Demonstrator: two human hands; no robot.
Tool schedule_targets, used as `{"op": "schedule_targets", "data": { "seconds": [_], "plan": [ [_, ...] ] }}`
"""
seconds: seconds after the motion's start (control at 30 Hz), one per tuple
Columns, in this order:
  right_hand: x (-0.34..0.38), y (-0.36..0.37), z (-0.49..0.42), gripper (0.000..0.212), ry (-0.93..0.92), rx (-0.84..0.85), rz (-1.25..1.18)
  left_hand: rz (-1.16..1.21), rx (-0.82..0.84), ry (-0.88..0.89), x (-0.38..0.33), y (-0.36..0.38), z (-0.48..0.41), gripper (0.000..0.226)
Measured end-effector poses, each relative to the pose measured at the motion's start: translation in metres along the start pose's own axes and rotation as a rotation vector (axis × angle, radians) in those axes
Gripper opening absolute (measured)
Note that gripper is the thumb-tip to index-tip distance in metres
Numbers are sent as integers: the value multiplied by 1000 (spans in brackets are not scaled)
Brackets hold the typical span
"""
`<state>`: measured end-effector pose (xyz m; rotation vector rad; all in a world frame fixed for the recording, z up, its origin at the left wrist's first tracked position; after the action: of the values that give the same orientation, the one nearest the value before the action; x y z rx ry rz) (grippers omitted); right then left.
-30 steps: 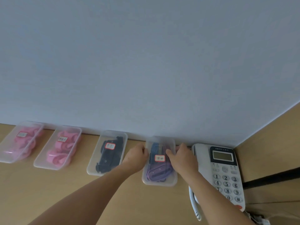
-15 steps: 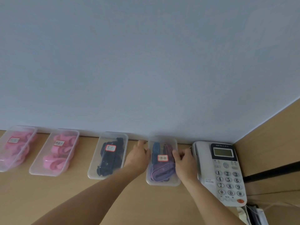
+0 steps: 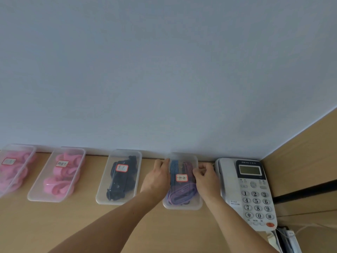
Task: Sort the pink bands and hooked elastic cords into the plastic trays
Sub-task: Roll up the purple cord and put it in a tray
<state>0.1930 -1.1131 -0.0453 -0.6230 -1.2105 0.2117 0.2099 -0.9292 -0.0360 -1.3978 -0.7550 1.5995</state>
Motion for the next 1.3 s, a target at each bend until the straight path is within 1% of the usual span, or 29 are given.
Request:
{"op": "schedule_targets", "data": {
  "seconds": [0.07,0.1,0.13,0.23,0.27,0.37,0.47,0.5,0.53,0.57,0.63,0.67,0.7,0.8,0.83,0.87,0.93,1.0,1.07,1.13,1.23,1.3],
  "plan": [
    [0,0,-2,7,-1,10,-26,8,1,6,0,2,1,51],
    [0,0,-2,8,-4,11,-33,51,-3,-7,0,2,2,50],
    [-1,0,-2,8,-7,7,-40,148,-16,-46,2,1,3,48],
    [-4,2,0,8,-13,-13,-64,542,-50,-264,14,2,7,40],
    [-6,3,2,8,-13,-12,-74,595,-44,-306,16,3,7,36],
    [-7,5,2,8,-1,-9,-114,637,11,-367,18,7,6,17],
    [-6,6,-1,11,15,-2,-112,698,57,-397,17,8,2,11],
    [-6,6,-2,12,20,3,-114,679,57,-382,16,6,1,10],
    [-6,6,-3,11,23,9,-114,611,45,-338,13,4,1,11],
    [-6,7,-3,11,22,16,-111,490,19,-265,9,2,1,20],
    [-6,6,-3,11,11,26,-97,160,-60,-79,1,3,3,58],
    [-6,5,-2,11,1,25,-86,8,-98,7,-5,2,4,70],
    [-5,4,-1,11,-10,21,-74,-107,-119,97,-13,0,6,71],
    [-5,3,1,9,-45,-4,-33,-364,-164,449,-29,-3,14,47],
    [-5,3,2,9,-54,-13,-20,-419,-174,517,-30,-2,16,43],
    [-6,3,3,9,-59,-21,-12,-445,-155,542,-30,0,16,44],
    [-5,3,4,9,-59,-29,-8,-431,-62,491,-32,3,17,58],
    [-6,4,4,8,-61,-30,5,-464,-29,446,-40,7,18,69],
    [-6,4,4,8,-65,-28,17,-498,-18,403,-47,8,18,70],
    [-8,4,4,8,-79,-29,24,-473,15,378,-46,13,18,73],
    [-12,6,6,8,-96,-27,14,-427,16,428,-41,23,14,69],
    [-14,8,7,8,-95,-22,-8,-421,67,453,-39,29,12,68]
  ]
}}
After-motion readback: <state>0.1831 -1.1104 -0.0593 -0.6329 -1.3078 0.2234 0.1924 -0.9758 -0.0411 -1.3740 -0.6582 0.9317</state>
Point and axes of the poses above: each hand's wrist, its own z-axis away from the middle knuckle, its own y-axis out of the palm, x = y × z, the point moved 5 cm from there along -z, towards the middle knuckle, and after that the axes turned 3 degrees about -y, right-handed, at the moved point
